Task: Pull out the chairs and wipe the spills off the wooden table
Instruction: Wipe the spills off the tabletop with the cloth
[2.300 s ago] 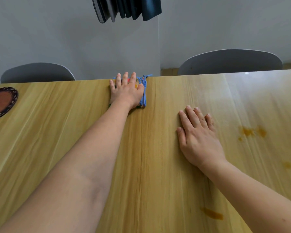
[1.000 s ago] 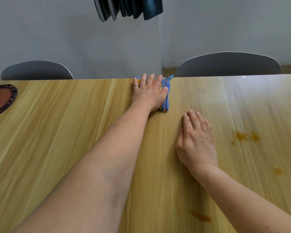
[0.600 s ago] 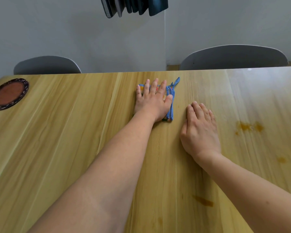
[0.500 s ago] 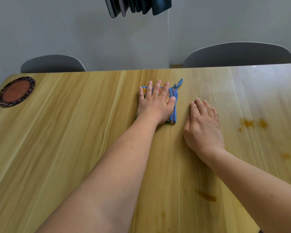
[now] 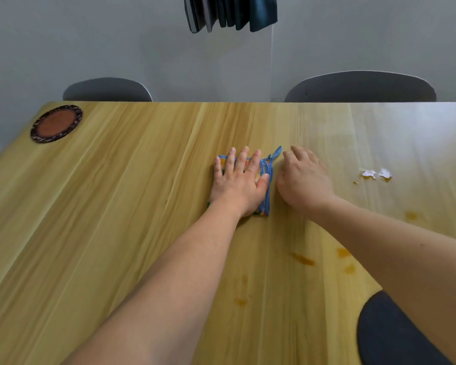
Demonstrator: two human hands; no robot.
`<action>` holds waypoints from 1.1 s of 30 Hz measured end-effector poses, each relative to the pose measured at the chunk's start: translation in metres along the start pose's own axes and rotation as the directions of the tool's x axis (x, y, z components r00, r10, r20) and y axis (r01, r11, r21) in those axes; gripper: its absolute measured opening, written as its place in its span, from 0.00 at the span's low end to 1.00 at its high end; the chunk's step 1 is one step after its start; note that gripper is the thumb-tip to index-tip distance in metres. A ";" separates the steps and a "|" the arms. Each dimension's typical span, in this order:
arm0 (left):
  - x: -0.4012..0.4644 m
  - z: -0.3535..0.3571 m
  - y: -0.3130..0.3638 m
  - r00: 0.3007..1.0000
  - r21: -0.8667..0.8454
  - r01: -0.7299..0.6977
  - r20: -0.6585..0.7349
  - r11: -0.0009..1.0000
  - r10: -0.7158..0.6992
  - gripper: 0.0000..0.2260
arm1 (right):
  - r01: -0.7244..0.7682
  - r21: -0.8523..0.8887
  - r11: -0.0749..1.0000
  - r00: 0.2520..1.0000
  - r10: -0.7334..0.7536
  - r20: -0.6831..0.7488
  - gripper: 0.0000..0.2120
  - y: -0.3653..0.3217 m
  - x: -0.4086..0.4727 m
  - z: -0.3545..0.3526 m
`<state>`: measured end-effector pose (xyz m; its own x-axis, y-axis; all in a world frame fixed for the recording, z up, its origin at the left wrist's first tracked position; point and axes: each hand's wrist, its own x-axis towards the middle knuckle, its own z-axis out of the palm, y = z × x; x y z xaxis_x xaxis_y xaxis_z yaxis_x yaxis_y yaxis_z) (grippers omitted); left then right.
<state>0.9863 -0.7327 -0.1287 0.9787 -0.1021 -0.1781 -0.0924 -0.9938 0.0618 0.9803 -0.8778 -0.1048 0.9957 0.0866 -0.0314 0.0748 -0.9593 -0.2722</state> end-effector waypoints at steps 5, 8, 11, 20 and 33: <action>-0.025 0.004 0.001 1.000 -0.032 0.014 0.010 0.999 -0.014 0.28 | 0.019 -0.115 0.993 0.976 0.006 0.219 0.27 0.009 -0.023 -0.020; -0.051 0.007 0.002 1.000 -0.041 0.011 0.009 0.999 -0.011 0.28 | 0.008 -0.133 0.991 0.932 0.040 0.361 0.36 0.017 -0.033 -0.018; -0.082 0.012 0.002 1.000 -0.018 0.009 0.010 1.000 -0.008 0.29 | 0.016 -0.128 0.992 0.916 0.036 0.399 0.41 0.018 -0.032 -0.018; -0.097 0.015 0.003 1.000 0.003 0.028 0.009 1.000 -0.028 0.29 | 0.018 -0.150 0.988 0.912 0.045 0.407 0.41 0.017 -0.026 -0.016; -0.097 0.018 0.002 0.999 0.012 0.039 0.002 0.999 -0.039 0.29 | -0.025 -0.130 0.991 0.892 0.081 0.444 0.41 0.013 -0.022 -0.014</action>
<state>0.8877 -0.7254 -0.1294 0.9811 -0.0633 -0.1826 -0.0563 -0.9975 0.0432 0.9599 -0.8962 -0.0943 0.8708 0.1192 -0.4770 0.0562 -0.9880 -0.1442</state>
